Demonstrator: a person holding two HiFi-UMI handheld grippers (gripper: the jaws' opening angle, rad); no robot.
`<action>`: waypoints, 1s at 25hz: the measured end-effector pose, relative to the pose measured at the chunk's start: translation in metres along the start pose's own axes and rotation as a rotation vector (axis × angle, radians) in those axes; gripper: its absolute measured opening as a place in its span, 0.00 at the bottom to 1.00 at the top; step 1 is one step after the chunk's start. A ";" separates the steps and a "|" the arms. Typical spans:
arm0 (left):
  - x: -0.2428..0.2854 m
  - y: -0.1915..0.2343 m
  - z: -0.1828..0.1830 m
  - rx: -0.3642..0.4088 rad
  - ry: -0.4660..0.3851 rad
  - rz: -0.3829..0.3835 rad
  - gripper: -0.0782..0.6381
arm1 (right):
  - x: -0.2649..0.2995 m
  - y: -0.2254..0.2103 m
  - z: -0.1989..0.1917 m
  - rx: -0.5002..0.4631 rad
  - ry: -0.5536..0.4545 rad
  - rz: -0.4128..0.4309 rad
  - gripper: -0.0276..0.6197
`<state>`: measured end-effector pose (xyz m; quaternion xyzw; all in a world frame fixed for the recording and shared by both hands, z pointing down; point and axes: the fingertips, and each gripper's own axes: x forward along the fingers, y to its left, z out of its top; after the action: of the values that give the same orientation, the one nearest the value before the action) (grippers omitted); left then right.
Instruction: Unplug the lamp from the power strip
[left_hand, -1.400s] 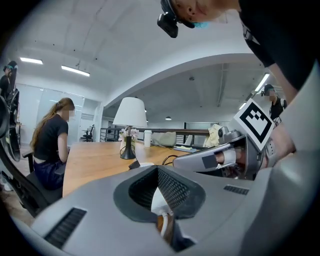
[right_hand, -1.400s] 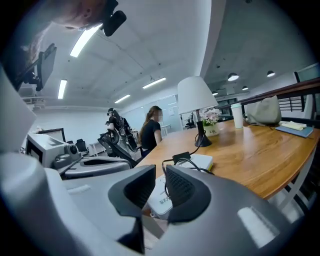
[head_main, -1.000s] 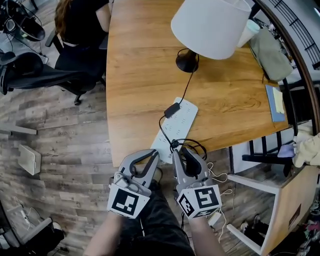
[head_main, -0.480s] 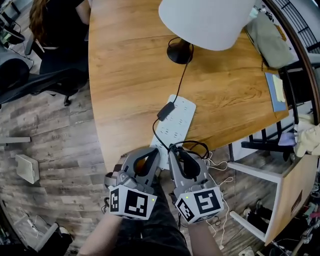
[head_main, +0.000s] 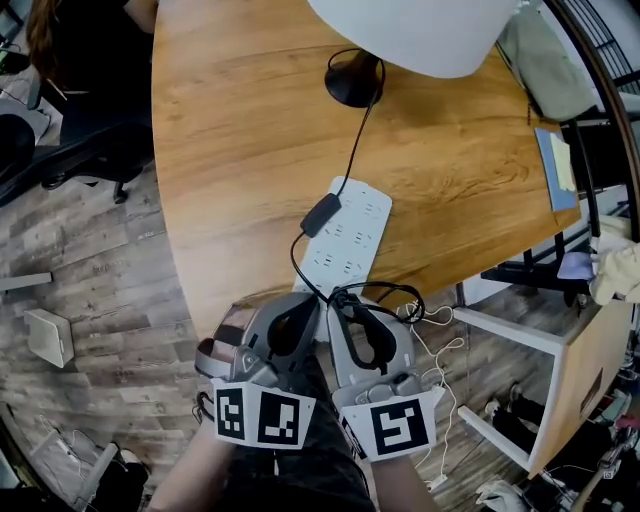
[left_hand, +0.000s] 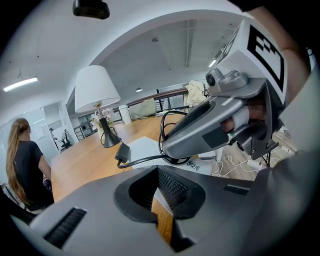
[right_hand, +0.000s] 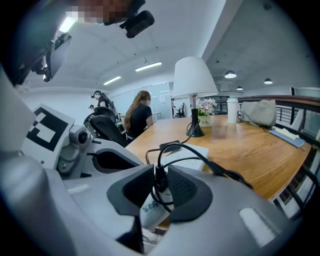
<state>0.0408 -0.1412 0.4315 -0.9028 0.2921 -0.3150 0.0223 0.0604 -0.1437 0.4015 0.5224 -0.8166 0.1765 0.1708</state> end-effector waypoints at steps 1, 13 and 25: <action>0.000 0.000 0.000 0.003 -0.001 0.001 0.10 | 0.001 0.001 0.001 -0.020 0.005 -0.006 0.17; 0.003 -0.005 0.002 0.031 0.006 -0.004 0.10 | -0.009 -0.007 -0.002 0.045 -0.035 -0.029 0.13; 0.003 -0.005 0.003 0.015 -0.001 0.002 0.10 | -0.003 0.001 0.005 -0.047 -0.042 -0.045 0.13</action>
<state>0.0470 -0.1393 0.4325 -0.9025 0.2905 -0.3166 0.0297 0.0606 -0.1430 0.3954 0.5401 -0.8118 0.1426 0.1698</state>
